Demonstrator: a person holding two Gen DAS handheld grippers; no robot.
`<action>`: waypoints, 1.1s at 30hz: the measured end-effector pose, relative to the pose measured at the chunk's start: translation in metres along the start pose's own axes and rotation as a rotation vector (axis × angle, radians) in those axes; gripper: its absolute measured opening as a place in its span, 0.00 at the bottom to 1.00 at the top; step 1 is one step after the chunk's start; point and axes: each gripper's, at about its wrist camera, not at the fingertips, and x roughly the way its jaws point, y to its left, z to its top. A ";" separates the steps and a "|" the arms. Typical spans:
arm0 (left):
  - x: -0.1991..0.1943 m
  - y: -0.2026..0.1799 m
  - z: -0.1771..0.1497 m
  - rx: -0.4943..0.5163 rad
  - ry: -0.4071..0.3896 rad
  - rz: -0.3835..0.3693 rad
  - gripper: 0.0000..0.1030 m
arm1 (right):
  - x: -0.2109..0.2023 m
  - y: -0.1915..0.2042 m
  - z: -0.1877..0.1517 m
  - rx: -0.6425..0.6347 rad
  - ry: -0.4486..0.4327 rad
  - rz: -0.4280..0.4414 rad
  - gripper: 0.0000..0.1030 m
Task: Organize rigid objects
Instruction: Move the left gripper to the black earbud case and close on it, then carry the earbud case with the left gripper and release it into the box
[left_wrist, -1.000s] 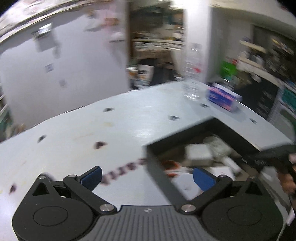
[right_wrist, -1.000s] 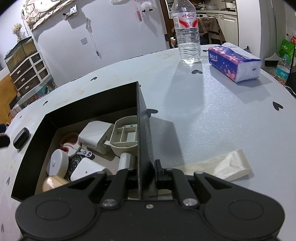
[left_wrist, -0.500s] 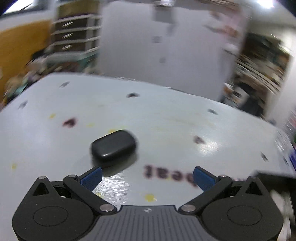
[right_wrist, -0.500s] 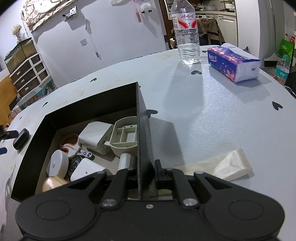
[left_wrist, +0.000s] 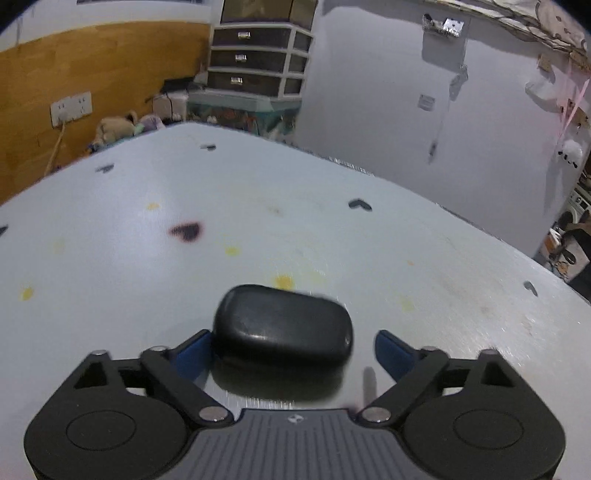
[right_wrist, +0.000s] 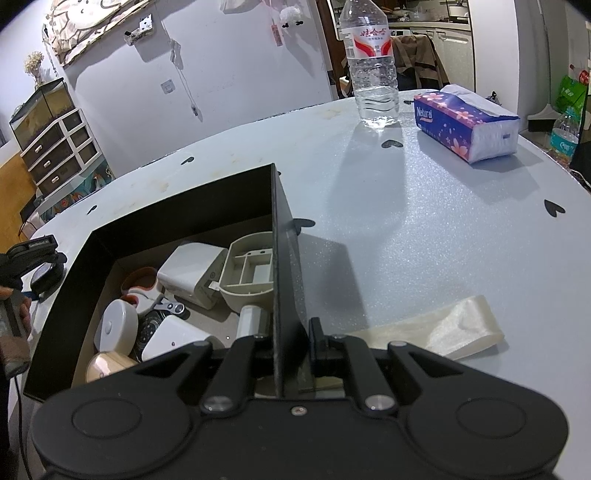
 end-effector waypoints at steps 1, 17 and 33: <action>0.002 0.000 0.000 0.000 -0.006 0.008 0.83 | 0.000 0.000 0.000 0.000 0.000 0.000 0.10; 0.012 0.004 -0.004 0.405 -0.036 -0.157 0.92 | 0.000 0.000 -0.001 -0.001 0.001 -0.002 0.10; 0.015 0.014 0.002 0.524 -0.039 -0.282 0.79 | 0.002 0.003 0.001 -0.004 0.003 -0.017 0.10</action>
